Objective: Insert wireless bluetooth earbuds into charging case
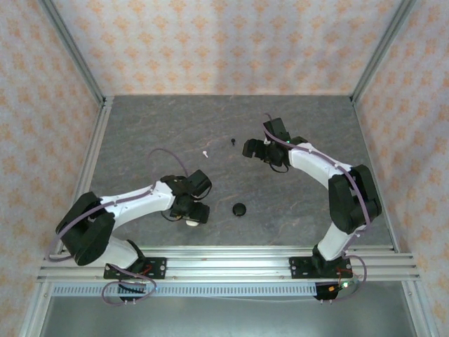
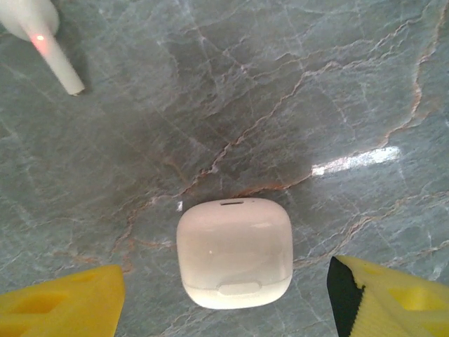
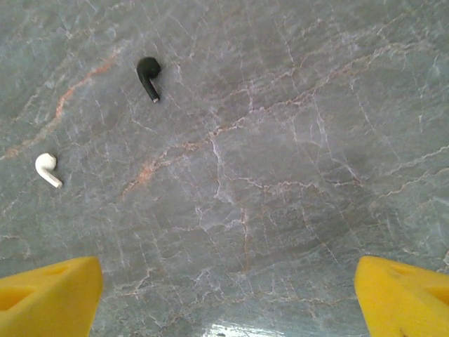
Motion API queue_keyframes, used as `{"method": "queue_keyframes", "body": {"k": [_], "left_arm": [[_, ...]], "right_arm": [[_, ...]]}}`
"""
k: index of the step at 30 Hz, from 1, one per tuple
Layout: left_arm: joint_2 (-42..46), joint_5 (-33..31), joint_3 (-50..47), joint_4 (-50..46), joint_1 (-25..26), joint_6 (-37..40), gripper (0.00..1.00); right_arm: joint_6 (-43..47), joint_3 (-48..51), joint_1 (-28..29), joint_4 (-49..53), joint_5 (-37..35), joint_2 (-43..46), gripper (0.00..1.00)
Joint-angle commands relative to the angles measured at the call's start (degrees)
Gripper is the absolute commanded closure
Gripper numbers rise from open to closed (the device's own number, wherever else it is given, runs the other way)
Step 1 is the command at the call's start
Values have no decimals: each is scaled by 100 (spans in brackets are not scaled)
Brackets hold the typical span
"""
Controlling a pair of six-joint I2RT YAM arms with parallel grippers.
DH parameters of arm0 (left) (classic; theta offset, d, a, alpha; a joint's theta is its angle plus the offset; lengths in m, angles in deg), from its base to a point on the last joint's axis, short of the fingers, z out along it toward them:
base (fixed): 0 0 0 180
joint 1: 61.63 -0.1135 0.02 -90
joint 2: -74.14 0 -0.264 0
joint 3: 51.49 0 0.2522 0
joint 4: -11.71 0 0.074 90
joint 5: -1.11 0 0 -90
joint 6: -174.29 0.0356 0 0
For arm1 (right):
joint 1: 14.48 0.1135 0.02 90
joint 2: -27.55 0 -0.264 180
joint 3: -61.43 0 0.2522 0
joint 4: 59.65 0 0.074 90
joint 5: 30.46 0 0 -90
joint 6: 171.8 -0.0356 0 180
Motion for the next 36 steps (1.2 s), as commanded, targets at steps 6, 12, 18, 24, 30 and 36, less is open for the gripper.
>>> {"method": "queue_keyframes", "body": {"k": [6, 12, 18, 24, 30, 36], "left_arm": [[-292, 81, -83, 178, 19, -10, 29], [-333, 94, -166, 89, 23, -24, 33], [-153, 112, -420, 240, 24, -46, 40], [-128, 69, -466, 394, 28, 190, 50], [90, -50, -306, 495, 80, 530, 60], [-223, -100, 602, 557, 88, 1046, 61]], "right_arm": [[23, -374, 3, 256, 150, -181, 7], [82, -358, 2, 366, 169, -124, 7], [-43, -219, 3, 292, 299, -92, 7], [-291, -105, 1, 164, 648, -81, 8], [-376, 59, 6, 107, 1149, 0, 10], [-629, 283, -42, -89, 1767, 152, 12]]}}
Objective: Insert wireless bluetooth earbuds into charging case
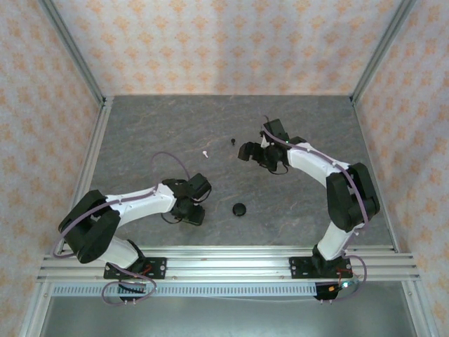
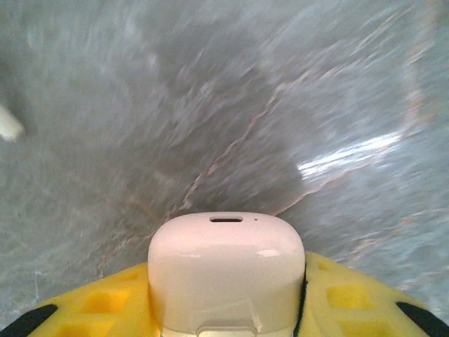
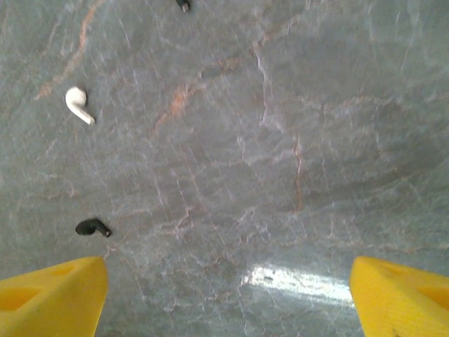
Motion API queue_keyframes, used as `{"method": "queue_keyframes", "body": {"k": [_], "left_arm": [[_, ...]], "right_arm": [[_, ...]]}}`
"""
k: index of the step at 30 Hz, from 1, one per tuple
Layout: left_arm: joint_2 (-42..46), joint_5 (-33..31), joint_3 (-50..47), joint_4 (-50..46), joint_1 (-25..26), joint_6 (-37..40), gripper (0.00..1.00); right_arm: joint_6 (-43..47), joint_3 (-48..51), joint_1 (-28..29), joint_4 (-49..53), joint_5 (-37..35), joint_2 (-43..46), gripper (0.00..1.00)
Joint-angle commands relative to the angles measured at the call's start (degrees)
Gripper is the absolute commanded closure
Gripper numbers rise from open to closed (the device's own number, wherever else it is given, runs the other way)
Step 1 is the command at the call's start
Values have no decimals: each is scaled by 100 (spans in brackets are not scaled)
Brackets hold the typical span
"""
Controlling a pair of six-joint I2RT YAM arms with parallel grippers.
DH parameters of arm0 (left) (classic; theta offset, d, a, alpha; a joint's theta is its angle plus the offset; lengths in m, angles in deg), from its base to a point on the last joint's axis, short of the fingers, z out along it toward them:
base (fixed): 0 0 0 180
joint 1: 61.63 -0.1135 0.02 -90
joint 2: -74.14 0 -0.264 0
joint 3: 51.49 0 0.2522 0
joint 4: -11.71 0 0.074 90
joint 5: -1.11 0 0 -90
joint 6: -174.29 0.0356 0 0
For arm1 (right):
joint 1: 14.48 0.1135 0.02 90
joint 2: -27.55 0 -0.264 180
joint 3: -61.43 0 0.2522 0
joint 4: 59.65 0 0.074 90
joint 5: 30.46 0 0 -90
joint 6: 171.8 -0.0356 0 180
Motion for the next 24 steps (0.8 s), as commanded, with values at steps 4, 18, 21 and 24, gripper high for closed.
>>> {"method": "queue_keyframes", "body": {"k": [4, 18, 21, 24], "left_arm": [[-192, -5, 1128, 445, 72, 828, 61], [-287, 522, 2526, 669, 10, 1461, 61], [-298, 543, 2616, 677, 4, 1442, 61], [-322, 523, 2701, 622, -14, 1459, 61]], "right_arm": [[-325, 68, -33, -339, 1417, 358, 18], [-650, 46, -28, -441, 3763, 621, 26], [-406, -33, -3, -153, 3891, 667, 28], [-41, -204, 18, 402, 3982, 603, 29]]}}
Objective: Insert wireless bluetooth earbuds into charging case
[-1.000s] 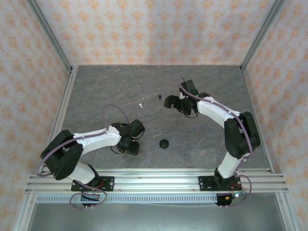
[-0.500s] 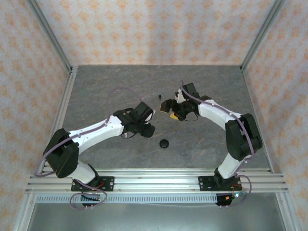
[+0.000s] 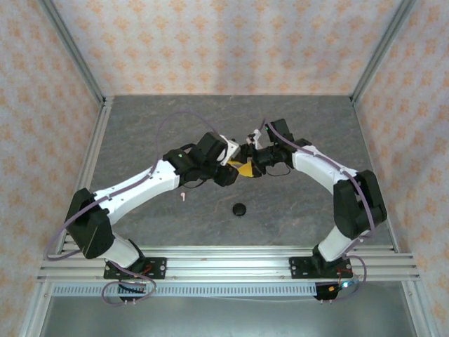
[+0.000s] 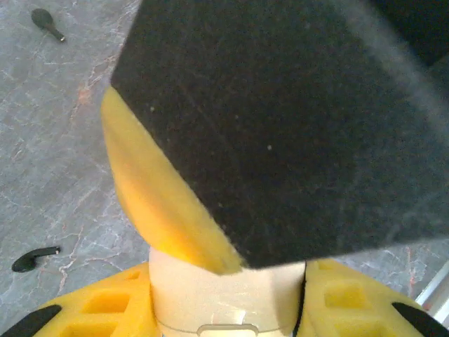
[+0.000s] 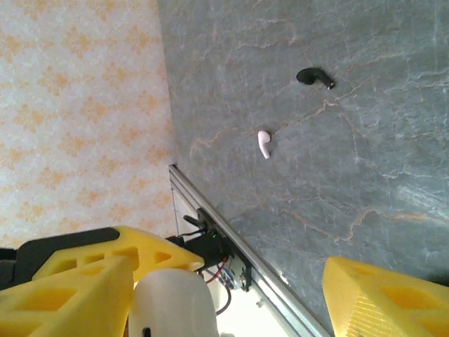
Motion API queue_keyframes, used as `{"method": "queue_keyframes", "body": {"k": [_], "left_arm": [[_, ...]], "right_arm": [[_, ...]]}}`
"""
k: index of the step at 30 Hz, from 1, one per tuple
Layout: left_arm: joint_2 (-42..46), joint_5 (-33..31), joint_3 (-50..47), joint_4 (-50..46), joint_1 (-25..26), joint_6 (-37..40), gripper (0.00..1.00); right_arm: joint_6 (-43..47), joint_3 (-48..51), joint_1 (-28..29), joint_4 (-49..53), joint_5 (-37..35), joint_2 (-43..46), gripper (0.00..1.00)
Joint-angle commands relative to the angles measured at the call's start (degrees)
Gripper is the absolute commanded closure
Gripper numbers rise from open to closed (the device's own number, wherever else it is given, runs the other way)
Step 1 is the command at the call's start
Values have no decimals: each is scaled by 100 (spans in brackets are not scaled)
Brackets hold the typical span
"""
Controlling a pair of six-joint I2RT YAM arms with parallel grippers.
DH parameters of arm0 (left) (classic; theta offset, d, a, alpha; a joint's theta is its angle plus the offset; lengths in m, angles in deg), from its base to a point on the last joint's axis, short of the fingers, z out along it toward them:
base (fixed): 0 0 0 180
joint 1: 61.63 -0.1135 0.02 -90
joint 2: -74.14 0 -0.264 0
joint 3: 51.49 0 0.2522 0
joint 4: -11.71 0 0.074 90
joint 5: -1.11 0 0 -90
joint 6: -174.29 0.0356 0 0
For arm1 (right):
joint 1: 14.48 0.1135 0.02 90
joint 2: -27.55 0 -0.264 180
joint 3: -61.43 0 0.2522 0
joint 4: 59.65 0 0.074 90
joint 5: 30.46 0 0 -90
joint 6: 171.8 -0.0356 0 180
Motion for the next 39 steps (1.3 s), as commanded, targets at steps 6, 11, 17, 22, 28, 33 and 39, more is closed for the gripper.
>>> {"method": "queue_keyframes", "body": {"k": [6, 11, 17, 22, 28, 33, 39], "left_arm": [[-116, 8, 303, -78, -86, 109, 61], [-123, 47, 338, -68, -141, 103, 60], [-219, 185, 456, -79, -219, 100, 58], [-264, 281, 490, 13, -325, 35, 53], [-197, 318, 462, 202, -470, -119, 40], [-108, 374, 402, 373, -611, -314, 33], [202, 314, 192, 667, -869, -913, 25]], "right_arm": [[878, -517, 74, 1184, 506, 113, 33], [1122, -645, 87, 1366, 478, 68, 57], [822, -655, 82, 959, 530, 49, 86], [438, -529, 87, 467, 597, 97, 95], [-73, -333, 83, -239, 618, 153, 100], [-484, -157, 62, -896, 535, 176, 100], [-705, 5, -51, -1285, 319, 236, 100]]}}
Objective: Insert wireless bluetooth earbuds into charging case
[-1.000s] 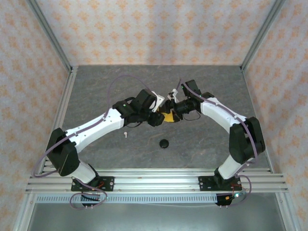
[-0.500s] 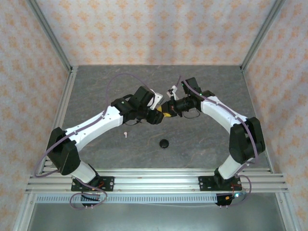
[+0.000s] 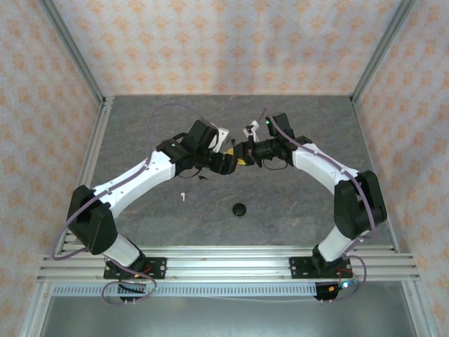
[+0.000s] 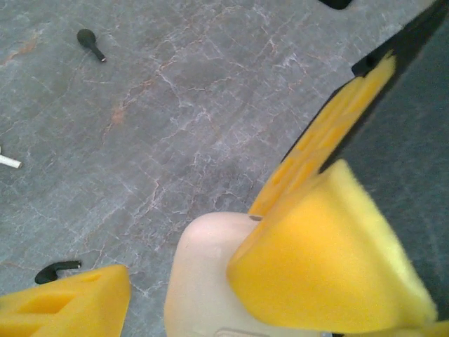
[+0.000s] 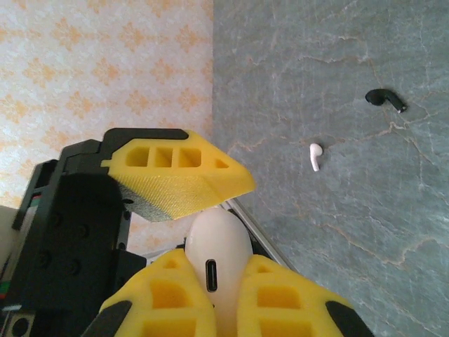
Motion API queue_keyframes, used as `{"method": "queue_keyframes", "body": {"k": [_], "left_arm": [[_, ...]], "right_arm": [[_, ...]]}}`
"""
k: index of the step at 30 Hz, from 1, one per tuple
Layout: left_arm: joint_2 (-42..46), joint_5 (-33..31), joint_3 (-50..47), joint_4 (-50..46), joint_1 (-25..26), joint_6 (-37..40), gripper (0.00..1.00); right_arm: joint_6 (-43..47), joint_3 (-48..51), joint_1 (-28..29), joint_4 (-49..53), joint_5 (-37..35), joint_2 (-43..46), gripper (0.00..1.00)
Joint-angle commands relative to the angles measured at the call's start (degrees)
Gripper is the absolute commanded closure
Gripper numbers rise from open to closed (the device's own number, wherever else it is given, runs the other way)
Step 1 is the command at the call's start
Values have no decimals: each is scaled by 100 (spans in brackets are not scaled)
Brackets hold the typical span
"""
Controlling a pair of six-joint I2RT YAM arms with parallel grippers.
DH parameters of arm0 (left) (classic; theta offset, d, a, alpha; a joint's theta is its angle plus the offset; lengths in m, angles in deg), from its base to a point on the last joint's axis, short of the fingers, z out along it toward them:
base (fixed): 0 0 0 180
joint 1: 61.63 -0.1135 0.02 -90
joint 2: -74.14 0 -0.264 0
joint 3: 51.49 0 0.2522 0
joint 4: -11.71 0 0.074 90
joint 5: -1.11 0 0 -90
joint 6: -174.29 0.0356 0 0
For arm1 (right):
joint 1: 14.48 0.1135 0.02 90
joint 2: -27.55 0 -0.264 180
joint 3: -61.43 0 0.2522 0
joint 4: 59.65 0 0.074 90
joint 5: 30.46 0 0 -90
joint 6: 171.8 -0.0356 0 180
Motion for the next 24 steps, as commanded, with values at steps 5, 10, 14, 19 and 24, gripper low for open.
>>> {"method": "queue_keyframes", "body": {"k": [5, 10, 14, 19, 24], "left_arm": [[915, 42, -257, 871, -755, -1676, 21], [1209, 606, -338, 1238, -1247, -2692, 22], [1573, 905, -1031, 2633, -1412, -3535, 25], [1632, 1102, -1658, 4171, -1426, -4460, 29], [1412, 1292, -1727, 4833, -1369, -4860, 30]], "right_arm": [[-896, 514, -283, -1391, -415, 485, 100], [-1770, 730, -414, -2734, -707, 681, 100], [-2752, 887, -413, -4193, -858, 627, 100], [-3096, 895, -405, -4704, -965, 657, 100], [-2972, 777, -398, -4505, -911, 755, 100]]}}
